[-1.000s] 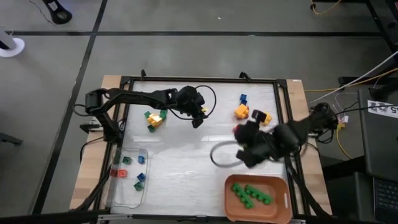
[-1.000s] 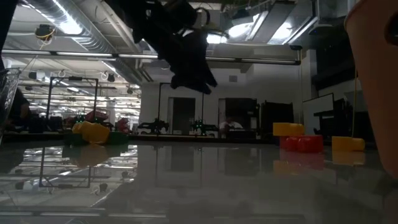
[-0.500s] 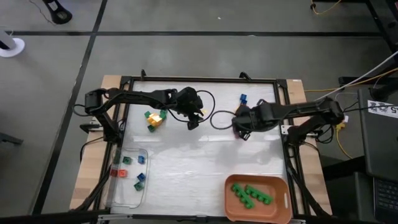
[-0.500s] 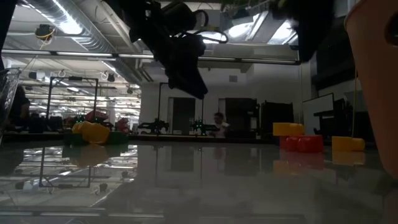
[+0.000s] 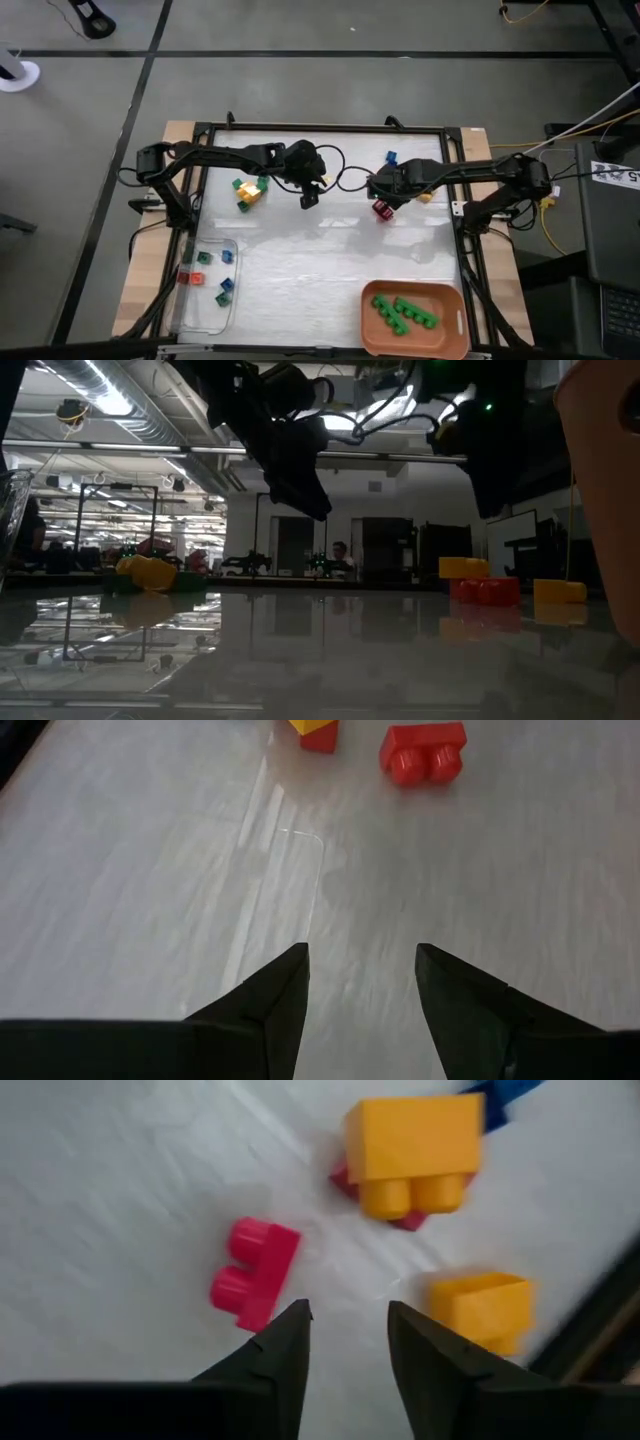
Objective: Sort blocks by size
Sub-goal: Put the big red game piece into the orange bin
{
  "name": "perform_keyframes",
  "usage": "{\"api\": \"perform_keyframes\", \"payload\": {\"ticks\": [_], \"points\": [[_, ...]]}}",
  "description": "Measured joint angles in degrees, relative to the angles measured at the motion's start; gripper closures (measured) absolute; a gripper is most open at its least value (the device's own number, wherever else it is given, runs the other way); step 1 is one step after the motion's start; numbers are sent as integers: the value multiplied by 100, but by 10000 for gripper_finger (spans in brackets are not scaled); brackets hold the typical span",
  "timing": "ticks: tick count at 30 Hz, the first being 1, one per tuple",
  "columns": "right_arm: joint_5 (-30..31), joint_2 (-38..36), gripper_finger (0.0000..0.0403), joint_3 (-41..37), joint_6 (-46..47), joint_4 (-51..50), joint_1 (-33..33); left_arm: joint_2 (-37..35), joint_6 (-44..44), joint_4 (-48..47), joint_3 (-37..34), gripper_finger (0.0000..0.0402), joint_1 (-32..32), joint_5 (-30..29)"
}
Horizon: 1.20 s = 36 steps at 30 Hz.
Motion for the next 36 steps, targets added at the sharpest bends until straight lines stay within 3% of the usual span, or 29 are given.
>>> {"api": "perform_keyframes", "payload": {"ticks": [5, 21, 36], "points": [[-590, 4, 267, -368, 36, 544, -290, 0, -2, 0, 0, 231, 0, 0], [-852, 4, 267, -1534, 32, 2078, -384, 2, -2, -2, 0, 231, -4, 0], [-890, 4, 267, -1714, 32, 2479, -381, 2, -2, -4, 0, 231, -4, 0]]}}
